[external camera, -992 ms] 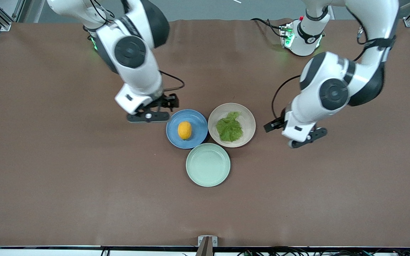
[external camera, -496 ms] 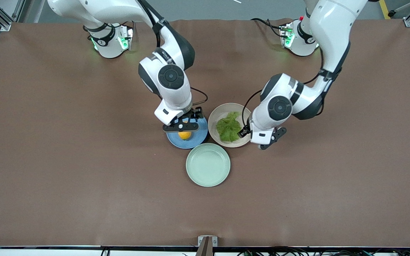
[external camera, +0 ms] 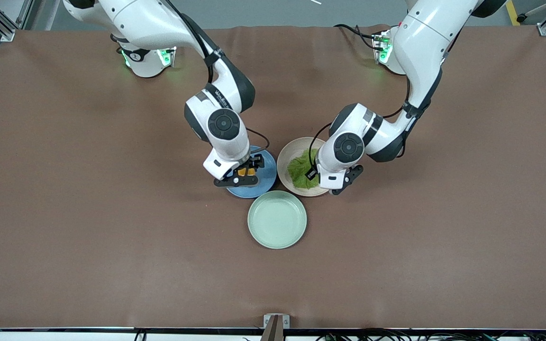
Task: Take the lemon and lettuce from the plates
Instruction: 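Lower and close the right gripper on the lemon while the left grasps lettuce, then carry the lemon off the plate with the right gripper while the left carries lettuce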
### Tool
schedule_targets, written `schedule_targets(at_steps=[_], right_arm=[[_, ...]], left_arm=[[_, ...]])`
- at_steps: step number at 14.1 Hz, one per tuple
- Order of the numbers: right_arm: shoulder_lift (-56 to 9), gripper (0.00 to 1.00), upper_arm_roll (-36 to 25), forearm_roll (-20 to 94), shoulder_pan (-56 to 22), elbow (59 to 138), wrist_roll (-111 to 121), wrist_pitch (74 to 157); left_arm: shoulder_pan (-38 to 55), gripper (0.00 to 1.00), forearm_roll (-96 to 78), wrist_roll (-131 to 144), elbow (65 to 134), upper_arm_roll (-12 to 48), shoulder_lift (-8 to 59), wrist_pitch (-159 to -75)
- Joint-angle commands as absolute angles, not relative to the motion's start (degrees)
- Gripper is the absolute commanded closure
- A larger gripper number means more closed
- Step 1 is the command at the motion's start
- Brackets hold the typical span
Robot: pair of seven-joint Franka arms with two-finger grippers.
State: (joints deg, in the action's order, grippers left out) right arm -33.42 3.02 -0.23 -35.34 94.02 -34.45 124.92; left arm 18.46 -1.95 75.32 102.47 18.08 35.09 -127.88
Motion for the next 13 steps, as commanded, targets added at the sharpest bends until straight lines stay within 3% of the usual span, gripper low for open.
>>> schedule_targets(at_steps=[1, 3, 4, 6, 7, 9, 13], right_arm=[[-35.7, 0.00, 3.5, 0.6, -35.4, 94.4, -33.2, 128.2], [-36.3, 0.00, 3.5, 0.6, -35.2, 94.5, -33.3, 128.3], [-36.4, 0.00, 3.5, 0.6, -35.1, 94.6, -33.3, 128.1], [-36.9, 0.00, 3.5, 0.6, -35.1, 95.0, -33.3, 128.1], [-37.3, 0.00, 3.5, 0.6, -35.2, 95.0, -33.3, 128.2], [-37.8, 0.00, 3.5, 0.6, -35.6, 95.0, -33.6, 128.3], [-38.1, 0.41, 3.6, 0.7, -36.1, 95.0, -33.6, 128.3]], left_arm=[[19.1, 0.44, -2.3, 76.0, 101.9, 18.2, 36.8, -129.6], [19.2, 0.51, -2.3, 76.0, 101.9, 18.2, 37.4, -130.5], [19.3, 0.61, -2.2, 75.9, 101.8, 18.1, 37.6, -130.5], [19.8, 0.94, -1.1, 75.8, 101.8, 18.0, 37.4, -130.5], [19.5, 1.00, -0.8, 75.7, 101.6, 17.8, 37.0, -130.4], [18.8, 1.00, 0.3, 77.0, 100.6, 17.5, 35.9, -130.2], [15.7, 1.00, 2.4, 78.5, 97.7, 15.0, 27.5, -125.9]])
